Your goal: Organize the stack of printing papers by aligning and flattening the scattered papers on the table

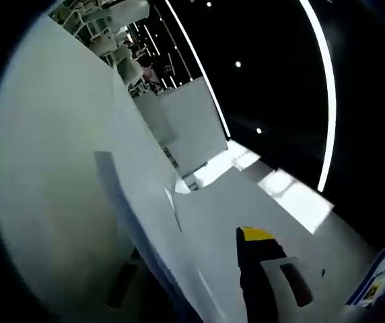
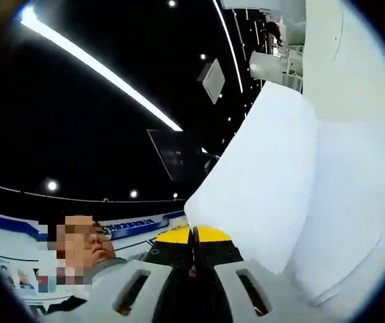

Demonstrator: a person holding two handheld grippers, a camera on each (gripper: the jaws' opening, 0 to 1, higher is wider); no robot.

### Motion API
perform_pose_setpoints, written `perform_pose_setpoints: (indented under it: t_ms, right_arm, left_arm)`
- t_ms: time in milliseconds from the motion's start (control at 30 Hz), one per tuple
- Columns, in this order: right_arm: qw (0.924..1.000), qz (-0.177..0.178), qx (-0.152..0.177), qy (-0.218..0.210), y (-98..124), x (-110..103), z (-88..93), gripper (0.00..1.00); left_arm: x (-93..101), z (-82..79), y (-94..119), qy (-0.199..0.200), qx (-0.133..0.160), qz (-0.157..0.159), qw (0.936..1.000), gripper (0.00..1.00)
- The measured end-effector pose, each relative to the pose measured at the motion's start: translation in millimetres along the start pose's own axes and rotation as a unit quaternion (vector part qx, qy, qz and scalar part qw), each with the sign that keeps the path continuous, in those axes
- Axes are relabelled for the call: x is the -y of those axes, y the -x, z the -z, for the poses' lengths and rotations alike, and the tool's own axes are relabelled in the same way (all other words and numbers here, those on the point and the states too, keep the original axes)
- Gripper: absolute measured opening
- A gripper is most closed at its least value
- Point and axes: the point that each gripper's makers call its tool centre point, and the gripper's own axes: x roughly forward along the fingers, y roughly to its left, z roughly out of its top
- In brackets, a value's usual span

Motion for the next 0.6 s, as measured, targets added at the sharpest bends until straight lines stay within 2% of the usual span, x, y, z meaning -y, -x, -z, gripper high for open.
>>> perform_pose_setpoints:
  t_ms: [133, 233, 300, 367, 467, 600]
  right_arm:
    - [0.9980, -0.062, 0.005, -0.015, 4, -22, -0.2, 0.00]
    - [0.9971, -0.076, 0.002, -0.009, 8, -30, 2.7, 0.00]
    - [0.9954, -0.092, 0.018, -0.016, 17, -34, -2.9, 0.00]
    - [0.9954, -0.085, 0.039, -0.020, 26, -29, -10.7, 0.00]
    - [0.9964, -0.046, 0.068, -0.022, 40, -11, -21.1, 0.00]
    - [0.9945, -0.013, 0.100, -0.031, 53, 7, -29.3, 0.00]
  left_arm:
    - [0.1, 0.7, -1, 0.000, -0.003, 0.000, 1.0000, 0.38]
    - [0.2, 0.7, -1, 0.000, -0.003, 0.001, 1.0000, 0.38]
    - [0.2, 0.5, -1, -0.001, -0.003, 0.001, 1.0000, 0.38]
    - [0.1, 0.4, -1, -0.001, -0.003, 0.000, 1.0000, 0.38]
    - [0.9, 0.5, -1, 0.000, -0.003, 0.001, 1.0000, 0.38]
    - [3.7, 2.7, -1, 0.000, -0.003, 0.001, 1.0000, 0.37]
